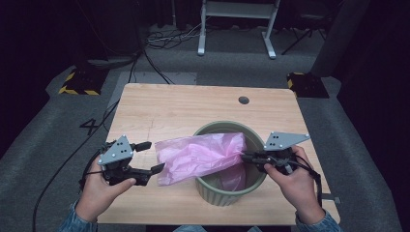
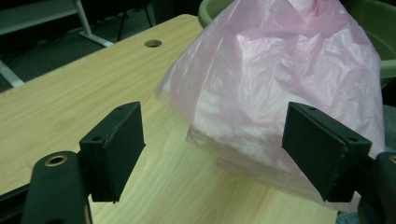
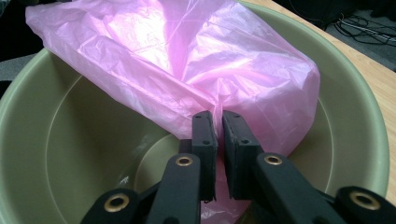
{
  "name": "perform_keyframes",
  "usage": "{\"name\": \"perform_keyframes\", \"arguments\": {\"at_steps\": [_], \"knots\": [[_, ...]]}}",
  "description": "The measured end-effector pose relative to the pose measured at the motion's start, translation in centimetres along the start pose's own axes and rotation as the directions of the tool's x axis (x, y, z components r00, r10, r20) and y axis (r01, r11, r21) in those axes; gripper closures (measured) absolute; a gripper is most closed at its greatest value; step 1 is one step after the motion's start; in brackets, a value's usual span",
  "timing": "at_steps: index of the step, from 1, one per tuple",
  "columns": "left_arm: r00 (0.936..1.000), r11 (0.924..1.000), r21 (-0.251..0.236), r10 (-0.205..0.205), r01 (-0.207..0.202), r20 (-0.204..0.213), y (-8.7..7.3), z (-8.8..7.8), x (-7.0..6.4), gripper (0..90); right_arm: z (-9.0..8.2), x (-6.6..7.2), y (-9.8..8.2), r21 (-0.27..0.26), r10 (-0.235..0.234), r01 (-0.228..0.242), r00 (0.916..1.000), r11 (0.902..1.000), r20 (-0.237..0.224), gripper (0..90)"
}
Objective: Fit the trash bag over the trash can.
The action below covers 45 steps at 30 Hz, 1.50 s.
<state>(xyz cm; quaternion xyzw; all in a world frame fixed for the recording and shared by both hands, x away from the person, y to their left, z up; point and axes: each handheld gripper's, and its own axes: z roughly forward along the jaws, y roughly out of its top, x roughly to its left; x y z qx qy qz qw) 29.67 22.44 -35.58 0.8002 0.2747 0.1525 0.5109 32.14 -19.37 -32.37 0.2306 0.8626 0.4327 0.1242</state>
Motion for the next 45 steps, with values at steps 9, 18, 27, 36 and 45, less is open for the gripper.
{"name": "perform_keyframes", "arguments": {"at_steps": [9,18,27,36,45], "knots": [[0.9881,0.9984,-0.046,-0.025,0.032,0.152,0.6,1.2,0.4,58.8,0.3,0.2,0.0,0.01,-0.009,0.009,1.0,0.9999,-0.002,83.0],[0.9828,0.9935,-0.103,0.066,-0.049,0.173,4.7,2.1,-0.9,90.0,-0.7,0.2,0.2,-0.009,0.008,-0.008,0.998,0.9999,0.062,52.9],[0.974,0.986,-0.097,0.151,-0.136,0.169,8.0,2.3,-2.0,90.0,-3.4,0.1,0.4,-0.048,0.006,0.0,0.9928,0.9988,0.12,50.4],[0.9625,0.9864,-0.058,0.163,-0.154,0.217,8.4,3.6,-2.6,90.0,-0.2,-0.5,2.1,0.011,-0.009,0.008,0.9962,0.9999,0.086,52.9],[0.951,0.9829,-0.093,0.178,-0.159,0.253,9.3,4.0,-3.3,90.0,2.0,0.7,2.9,0.083,-0.043,0.041,0.9988,0.9957,0.023,46.7]]}}
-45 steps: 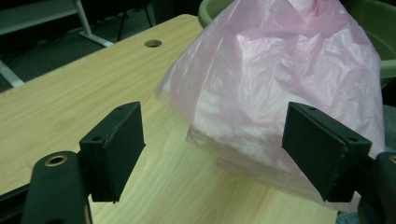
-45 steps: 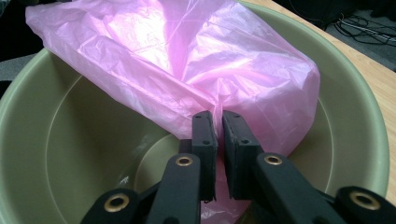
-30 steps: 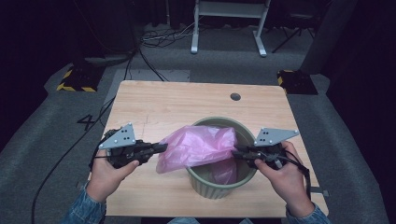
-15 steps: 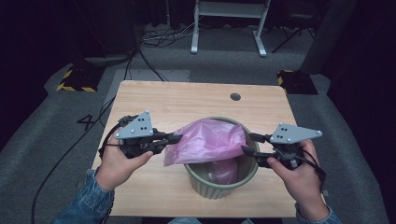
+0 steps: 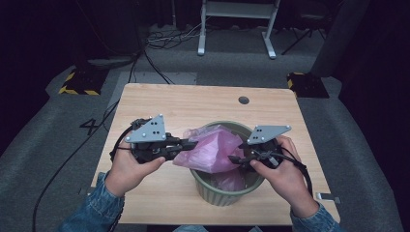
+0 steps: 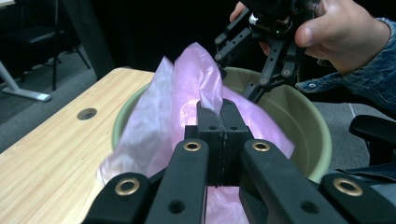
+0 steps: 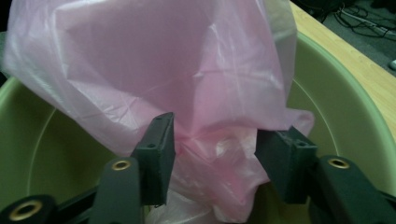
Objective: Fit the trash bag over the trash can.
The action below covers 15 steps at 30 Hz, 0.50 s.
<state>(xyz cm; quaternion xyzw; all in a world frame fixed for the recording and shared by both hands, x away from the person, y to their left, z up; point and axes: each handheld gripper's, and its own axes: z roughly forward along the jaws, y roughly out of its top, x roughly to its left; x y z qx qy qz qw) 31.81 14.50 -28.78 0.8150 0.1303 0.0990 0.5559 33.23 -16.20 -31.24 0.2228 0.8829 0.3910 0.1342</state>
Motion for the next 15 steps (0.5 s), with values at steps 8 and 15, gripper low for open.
{"name": "perform_keyframes", "arguments": {"at_steps": [8,15], "knots": [[0.9992,0.9992,0.021,0.033,-0.033,0.022,0.8,1.8,-0.5,89.9,-3.2,0.5,-0.6,-0.091,-0.004,0.008,0.9988,0.9958,0.049,40.5],[0.9995,0.9994,0.016,0.03,-0.03,-0.011,1.2,1.2,-0.4,90.0,-4.0,0.4,-1.5,-0.073,0.004,0.001,0.9976,0.9973,0.069,37.8]]}}
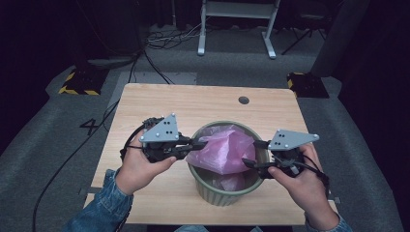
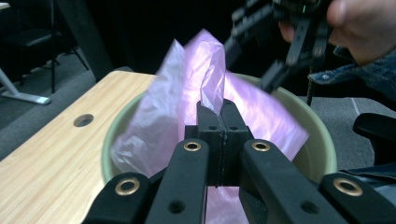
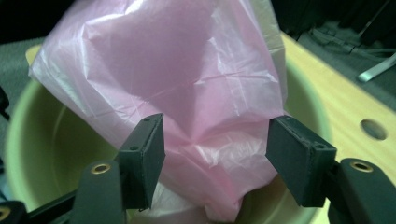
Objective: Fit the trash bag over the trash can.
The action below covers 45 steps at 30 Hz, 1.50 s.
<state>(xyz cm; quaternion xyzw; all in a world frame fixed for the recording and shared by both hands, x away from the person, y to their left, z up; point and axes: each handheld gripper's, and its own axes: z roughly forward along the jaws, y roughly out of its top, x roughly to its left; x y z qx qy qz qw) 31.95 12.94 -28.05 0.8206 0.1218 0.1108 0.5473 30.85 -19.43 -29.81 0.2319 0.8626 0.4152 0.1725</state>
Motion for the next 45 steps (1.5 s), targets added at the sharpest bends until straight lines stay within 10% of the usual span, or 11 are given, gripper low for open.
{"name": "perform_keyframes", "arguments": {"at_steps": [9,23,33,40,45], "knots": [[0.9998,1.0,0.0,0.009,-0.009,-0.017,0.4,-1.1,0.0,90.0,2.9,1.4,0.4,0.09,-0.034,0.04,0.9975,0.9951,-0.062,37.8],[0.9996,0.9978,0.061,0.027,-0.027,0.001,0.7,1.7,-0.7,90.0,-2.3,0.4,0.3,-0.106,-0.022,0.027,0.9988,0.994,0.044,37.2],[0.9987,0.9969,0.075,0.021,-0.024,0.046,0.5,3.4,-1.2,89.9,-1.0,1.5,2.6,-0.153,-0.094,0.095,0.9955,0.9837,0.013,35.7],[0.9988,0.9995,0.033,-0.002,0.0,0.048,0.1,3.7,-1.2,74.7,0.7,1.5,3.1,-0.117,-0.152,0.145,0.9868,0.9825,-0.055,85.5],[0.9993,0.9994,0.012,-0.034,0.034,0.017,-0.6,3.2,-0.6,49.8,-0.2,1.0,2.4,-0.145,-0.131,0.125,0.9907,0.9815,-0.036,90.0]]}}
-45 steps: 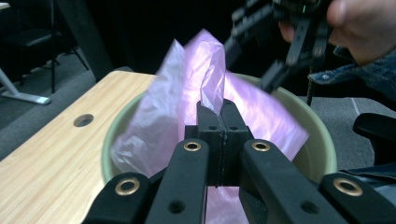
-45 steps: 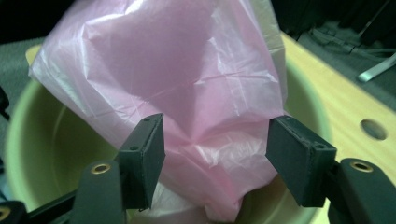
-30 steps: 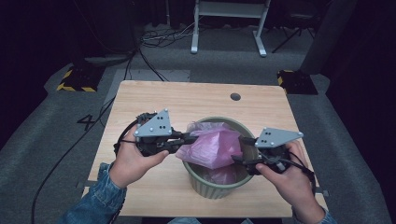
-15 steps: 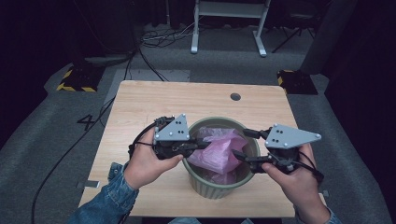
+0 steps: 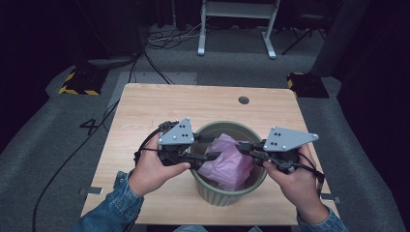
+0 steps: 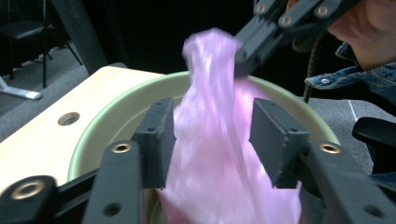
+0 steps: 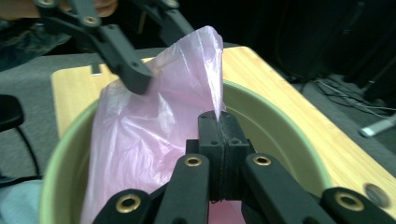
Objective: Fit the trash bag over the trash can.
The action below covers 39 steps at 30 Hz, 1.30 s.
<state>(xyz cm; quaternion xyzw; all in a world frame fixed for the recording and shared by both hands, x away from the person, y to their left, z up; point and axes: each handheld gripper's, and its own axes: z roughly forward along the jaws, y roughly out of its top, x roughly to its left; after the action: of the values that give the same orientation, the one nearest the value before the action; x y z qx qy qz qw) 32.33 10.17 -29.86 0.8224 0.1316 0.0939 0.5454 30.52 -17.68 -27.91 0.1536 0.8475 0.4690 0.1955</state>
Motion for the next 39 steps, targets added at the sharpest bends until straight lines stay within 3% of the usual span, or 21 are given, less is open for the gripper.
{"name": "perform_keyframes", "arguments": {"at_steps": [3,7,12,13,14,16,18,23,27,36,39], "knots": [[1.0,0.9999,0.012,-0.002,0.002,0.001,-0.3,-0.2,-0.1,46.2,-1.0,-0.4,-0.7,-0.024,0.019,-0.018,0.9987,0.9996,0.047,90.0],[1.0,0.999,0.044,0.003,-0.004,0.004,-0.7,0.3,-0.2,43.5,-1.7,-0.5,-1.2,-0.055,0.035,-0.032,0.9974,0.998,0.063,90.0],[0.9996,0.9989,0.047,-0.007,0.005,0.028,-1.1,1.2,0.0,40.5,-2.2,-0.6,-1.6,-0.072,0.049,-0.045,0.9965,0.9964,0.068,89.7],[0.9993,0.9988,0.049,0.002,-0.003,0.037,-1.1,1.2,0.0,47.1,-2.3,-0.6,-1.6,-0.073,0.051,-0.046,0.9961,0.9963,0.072,89.7],[0.9981,0.9985,0.054,0.007,-0.011,0.062,-1.2,1.3,-0.1,60.6,-2.4,-0.6,-1.6,-0.075,0.051,-0.045,0.9958,0.9962,0.076,89.7],[0.9953,0.9981,0.059,0.01,-0.016,0.096,-1.2,1.4,-0.3,77.9,-2.5,-0.7,-1.7,-0.077,0.049,-0.043,0.995,0.9961,0.086,89.7],[0.996,0.9974,0.064,0.028,-0.033,0.085,-1.1,1.2,-0.5,89.1,-2.5,-0.7,-1.9,-0.078,0.054,-0.048,0.9949,0.9958,0.085,89.9],[0.9978,0.9963,0.056,0.066,-0.066,0.005,-0.5,0.5,-0.4,90.0,-2.5,-0.2,-2.5,-0.069,0.054,-0.05,0.9968,0.9963,0.059,90.0],[0.994,0.9953,0.05,0.087,-0.083,-0.066,-0.1,0.0,-0.1,90.0,-2.4,0.5,-2.6,-0.056,0.045,-0.044,0.9986,0.9975,0.027,90.0],[0.9921,0.9973,0.034,0.069,-0.065,-0.105,-0.2,0.3,0.5,90.0,-1.8,2.1,-2.5,-0.04,0.011,-0.013,0.9991,0.9991,-0.041,90.0],[0.9914,0.9968,0.018,0.079,-0.078,-0.104,-0.1,0.3,0.4,90.0,-1.3,2.8,-2.5,-0.019,-0.009,0.007,0.9969,0.9998,-0.078,90.0]]}}
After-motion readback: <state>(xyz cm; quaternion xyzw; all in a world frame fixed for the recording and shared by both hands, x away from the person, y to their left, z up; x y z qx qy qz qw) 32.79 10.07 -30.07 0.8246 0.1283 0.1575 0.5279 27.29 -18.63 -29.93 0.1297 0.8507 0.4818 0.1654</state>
